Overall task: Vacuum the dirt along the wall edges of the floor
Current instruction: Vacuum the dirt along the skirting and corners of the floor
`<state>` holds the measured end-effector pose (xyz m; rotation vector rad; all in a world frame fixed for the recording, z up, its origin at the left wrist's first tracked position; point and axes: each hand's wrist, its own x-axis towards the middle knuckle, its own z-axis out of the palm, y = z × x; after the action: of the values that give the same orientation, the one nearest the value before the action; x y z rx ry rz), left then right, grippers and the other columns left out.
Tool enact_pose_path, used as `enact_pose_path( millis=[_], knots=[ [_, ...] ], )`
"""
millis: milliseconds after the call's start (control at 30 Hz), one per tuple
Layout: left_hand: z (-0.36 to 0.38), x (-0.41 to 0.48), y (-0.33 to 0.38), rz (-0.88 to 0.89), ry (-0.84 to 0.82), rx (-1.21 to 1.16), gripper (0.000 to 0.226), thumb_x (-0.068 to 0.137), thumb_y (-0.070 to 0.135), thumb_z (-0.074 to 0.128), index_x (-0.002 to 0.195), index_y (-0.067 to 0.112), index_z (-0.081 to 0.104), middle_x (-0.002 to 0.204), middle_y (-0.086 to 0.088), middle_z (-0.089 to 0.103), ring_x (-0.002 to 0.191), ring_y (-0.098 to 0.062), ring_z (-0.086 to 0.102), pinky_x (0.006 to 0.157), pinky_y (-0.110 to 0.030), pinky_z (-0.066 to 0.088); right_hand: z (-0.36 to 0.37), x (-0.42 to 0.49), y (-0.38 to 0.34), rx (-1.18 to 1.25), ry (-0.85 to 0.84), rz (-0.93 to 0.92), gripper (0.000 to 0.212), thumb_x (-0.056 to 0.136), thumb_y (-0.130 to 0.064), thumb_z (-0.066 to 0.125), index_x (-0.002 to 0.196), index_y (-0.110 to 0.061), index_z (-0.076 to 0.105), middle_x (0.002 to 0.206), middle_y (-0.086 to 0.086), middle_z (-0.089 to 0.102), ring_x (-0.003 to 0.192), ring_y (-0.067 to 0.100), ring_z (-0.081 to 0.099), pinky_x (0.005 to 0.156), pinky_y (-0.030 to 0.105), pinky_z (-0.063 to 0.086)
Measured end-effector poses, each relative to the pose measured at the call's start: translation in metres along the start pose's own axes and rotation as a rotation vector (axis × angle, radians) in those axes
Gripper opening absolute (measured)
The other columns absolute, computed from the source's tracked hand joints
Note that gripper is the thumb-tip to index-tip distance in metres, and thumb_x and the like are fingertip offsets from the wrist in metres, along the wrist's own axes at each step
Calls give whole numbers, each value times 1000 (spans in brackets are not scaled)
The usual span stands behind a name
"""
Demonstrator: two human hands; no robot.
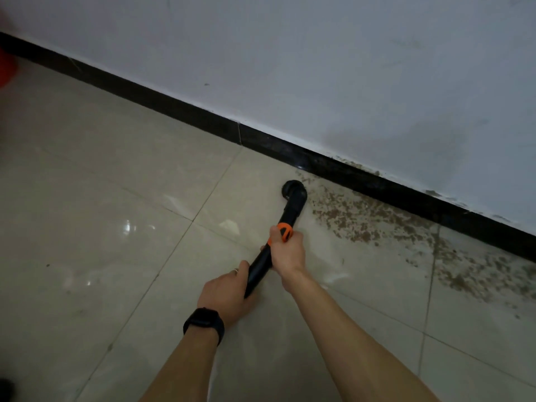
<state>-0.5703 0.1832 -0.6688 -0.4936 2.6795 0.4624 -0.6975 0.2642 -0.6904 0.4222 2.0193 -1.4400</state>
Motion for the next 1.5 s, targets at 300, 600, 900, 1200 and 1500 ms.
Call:
enact_pose_path(
  millis=[300,600,900,1200,1500],
  knots=[
    [9,-24,5,101,-47,131,45,89,52,49,117,20,35,103,-2,63,88,-27,65,61,-32,42,-24,-34,37,103,68,9,40,99,-49,57,116,-15,45,98,9,68,90,30,71,88,54,59],
    [3,-43,1,144,-111,256,46,82,60,51,111,26,43,105,2,63,95,-24,65,65,-31,39,-23,-58,70,131,47,40,40,97,-53,55,115,-20,41,101,7,69,89,29,73,87,52,60],
    [-2,-36,11,104,-103,253,40,83,54,53,107,24,43,104,1,64,93,-24,64,64,-30,36,-24,-49,58,105,48,16,41,95,-56,53,115,-23,40,100,5,67,91,31,72,89,53,59],
    [0,-10,21,26,-6,152,37,85,44,55,110,20,45,104,-2,64,90,-27,65,61,-29,38,-29,-20,27,137,-17,-6,49,92,-55,55,121,-18,41,102,8,66,95,34,72,89,55,59],
    [4,15,35,-55,92,169,34,90,35,54,117,18,43,110,-2,60,94,-24,60,66,-31,32,-31,12,7,121,-69,-27,38,99,-48,54,122,-19,44,103,8,66,96,32,72,90,56,59]
  ],
)
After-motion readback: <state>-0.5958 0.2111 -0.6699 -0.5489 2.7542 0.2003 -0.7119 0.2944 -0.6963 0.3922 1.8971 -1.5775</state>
